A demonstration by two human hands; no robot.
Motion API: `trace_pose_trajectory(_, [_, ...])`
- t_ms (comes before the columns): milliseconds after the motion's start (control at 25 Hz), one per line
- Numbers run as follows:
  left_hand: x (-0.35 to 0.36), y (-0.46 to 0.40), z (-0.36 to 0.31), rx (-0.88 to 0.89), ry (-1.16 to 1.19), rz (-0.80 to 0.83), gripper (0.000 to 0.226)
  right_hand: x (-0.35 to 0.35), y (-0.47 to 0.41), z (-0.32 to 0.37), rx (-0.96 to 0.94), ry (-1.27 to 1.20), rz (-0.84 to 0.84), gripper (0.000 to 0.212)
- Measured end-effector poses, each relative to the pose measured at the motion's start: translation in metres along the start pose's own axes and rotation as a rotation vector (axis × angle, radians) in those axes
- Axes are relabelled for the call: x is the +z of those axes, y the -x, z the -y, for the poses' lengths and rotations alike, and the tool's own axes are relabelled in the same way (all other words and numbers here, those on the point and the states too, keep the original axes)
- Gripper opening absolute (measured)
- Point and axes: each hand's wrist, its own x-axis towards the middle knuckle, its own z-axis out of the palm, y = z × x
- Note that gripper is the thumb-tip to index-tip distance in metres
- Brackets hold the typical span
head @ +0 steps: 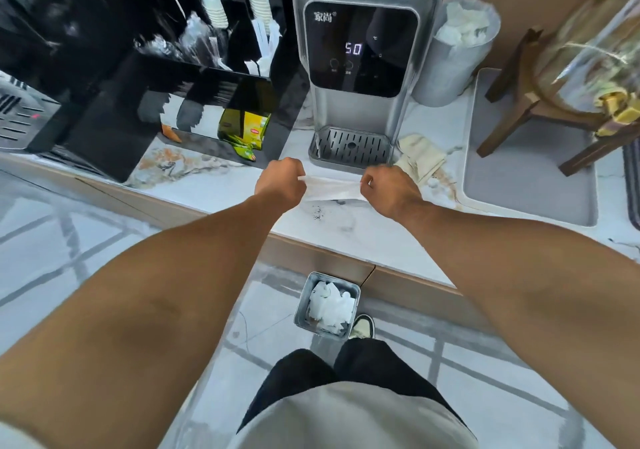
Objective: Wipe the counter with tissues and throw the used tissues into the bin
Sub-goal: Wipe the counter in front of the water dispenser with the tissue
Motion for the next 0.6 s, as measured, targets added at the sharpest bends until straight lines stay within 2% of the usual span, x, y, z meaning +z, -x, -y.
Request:
trace_pose_trajectory(200, [0.013,-0.031,0.004,0.051,0.01,-0.008,0.019,0.02,-0.02,-0.005,0.0,-0.006,-0.033,0.017])
trace_pose_trajectory(360, [0.025,-0.052,0.02,0.111,-0.001,0.004,0.018,0.043,-0.027,-0.002,0.033,-0.029,-0.03,0.017])
trace_pose_trajectory(600, [0.04,-0.065,0.047,0.221,0.014,0.065,0.018,0.062,-0.027,0.015,0.14,-0.017,-0.055,0.031])
